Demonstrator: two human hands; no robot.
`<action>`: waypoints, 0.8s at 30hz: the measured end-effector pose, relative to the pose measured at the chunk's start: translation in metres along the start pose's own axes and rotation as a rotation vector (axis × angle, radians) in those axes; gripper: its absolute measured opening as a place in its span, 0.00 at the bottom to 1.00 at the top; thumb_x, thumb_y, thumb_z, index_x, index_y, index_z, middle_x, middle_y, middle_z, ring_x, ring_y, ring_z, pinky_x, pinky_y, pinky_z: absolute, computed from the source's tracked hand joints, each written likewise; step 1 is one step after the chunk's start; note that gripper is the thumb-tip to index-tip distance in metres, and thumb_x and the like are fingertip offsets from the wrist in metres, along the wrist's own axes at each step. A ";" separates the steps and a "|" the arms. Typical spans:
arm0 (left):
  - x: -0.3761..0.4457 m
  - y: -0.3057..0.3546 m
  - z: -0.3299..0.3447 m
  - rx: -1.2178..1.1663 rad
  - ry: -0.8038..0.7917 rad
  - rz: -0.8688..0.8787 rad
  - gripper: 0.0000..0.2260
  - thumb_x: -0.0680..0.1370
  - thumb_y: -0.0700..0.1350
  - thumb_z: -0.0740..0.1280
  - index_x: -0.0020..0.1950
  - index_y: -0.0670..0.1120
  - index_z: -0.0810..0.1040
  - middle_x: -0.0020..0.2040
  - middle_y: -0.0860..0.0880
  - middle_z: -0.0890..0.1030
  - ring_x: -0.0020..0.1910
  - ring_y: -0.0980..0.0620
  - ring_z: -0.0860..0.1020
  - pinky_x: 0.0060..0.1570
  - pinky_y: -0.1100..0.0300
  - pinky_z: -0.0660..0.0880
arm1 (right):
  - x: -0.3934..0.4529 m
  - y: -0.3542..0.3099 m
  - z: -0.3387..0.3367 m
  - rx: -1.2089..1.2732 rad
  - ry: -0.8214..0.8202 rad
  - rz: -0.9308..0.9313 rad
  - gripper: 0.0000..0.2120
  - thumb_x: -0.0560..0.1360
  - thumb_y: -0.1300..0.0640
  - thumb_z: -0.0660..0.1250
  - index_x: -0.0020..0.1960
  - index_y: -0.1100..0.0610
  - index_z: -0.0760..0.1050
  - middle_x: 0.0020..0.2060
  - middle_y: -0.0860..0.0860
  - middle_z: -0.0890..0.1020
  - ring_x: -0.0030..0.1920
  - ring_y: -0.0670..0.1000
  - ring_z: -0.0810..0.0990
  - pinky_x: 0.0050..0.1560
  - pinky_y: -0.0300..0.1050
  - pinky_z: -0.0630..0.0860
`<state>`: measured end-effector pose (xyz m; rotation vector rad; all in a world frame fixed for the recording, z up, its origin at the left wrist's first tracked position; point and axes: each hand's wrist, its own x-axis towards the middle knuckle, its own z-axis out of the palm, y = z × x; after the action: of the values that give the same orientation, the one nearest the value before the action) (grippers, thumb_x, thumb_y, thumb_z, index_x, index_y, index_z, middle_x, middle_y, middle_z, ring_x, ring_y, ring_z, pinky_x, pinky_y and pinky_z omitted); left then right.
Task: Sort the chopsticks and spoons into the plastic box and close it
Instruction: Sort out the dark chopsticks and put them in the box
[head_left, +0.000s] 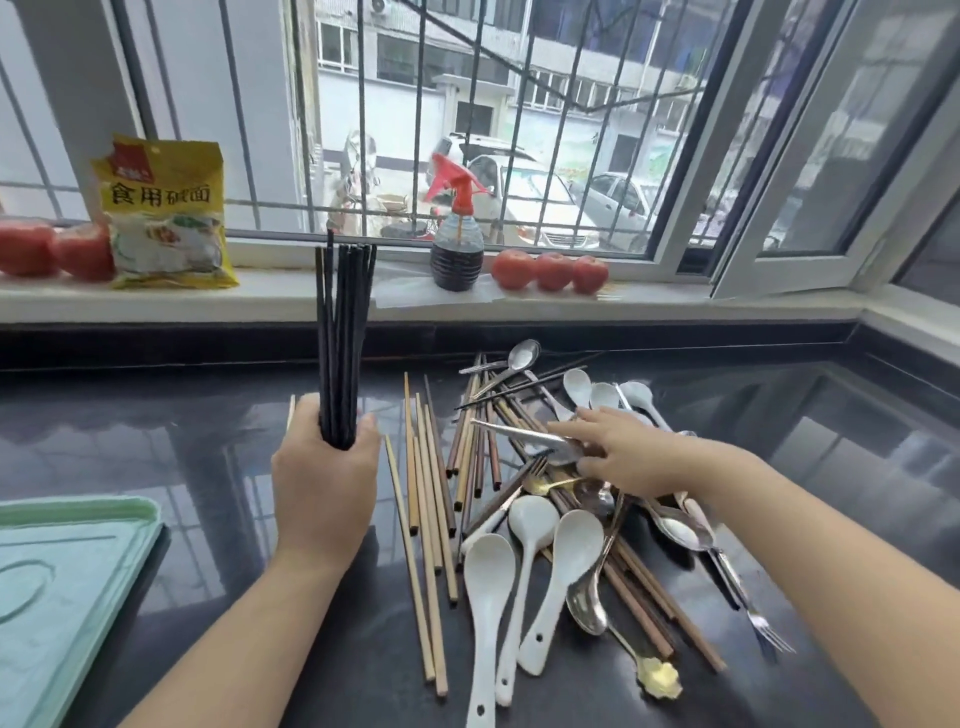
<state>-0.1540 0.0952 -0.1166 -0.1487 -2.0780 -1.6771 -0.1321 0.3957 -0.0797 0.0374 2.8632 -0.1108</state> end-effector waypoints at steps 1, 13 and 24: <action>0.000 0.000 0.000 0.001 -0.005 0.003 0.10 0.80 0.38 0.69 0.43 0.37 0.71 0.32 0.46 0.69 0.28 0.56 0.67 0.29 0.69 0.68 | -0.004 0.004 -0.004 0.000 -0.008 0.008 0.26 0.84 0.53 0.59 0.79 0.38 0.60 0.77 0.55 0.64 0.78 0.57 0.58 0.77 0.55 0.55; 0.004 -0.005 0.001 0.029 -0.068 -0.015 0.12 0.81 0.40 0.67 0.39 0.41 0.69 0.32 0.45 0.69 0.28 0.56 0.67 0.28 0.69 0.68 | 0.003 0.035 -0.037 0.403 0.371 0.195 0.21 0.79 0.69 0.57 0.60 0.52 0.82 0.60 0.49 0.83 0.65 0.50 0.78 0.62 0.41 0.70; 0.004 -0.007 0.002 -0.009 -0.094 -0.046 0.12 0.81 0.39 0.66 0.40 0.39 0.68 0.31 0.46 0.67 0.26 0.56 0.65 0.24 0.67 0.65 | 0.071 -0.003 -0.035 0.102 0.376 0.102 0.23 0.78 0.69 0.58 0.64 0.50 0.80 0.63 0.52 0.82 0.62 0.54 0.80 0.63 0.50 0.77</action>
<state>-0.1611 0.0948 -0.1214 -0.1872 -2.1577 -1.7376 -0.2097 0.3962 -0.0647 0.2487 3.2194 -0.2534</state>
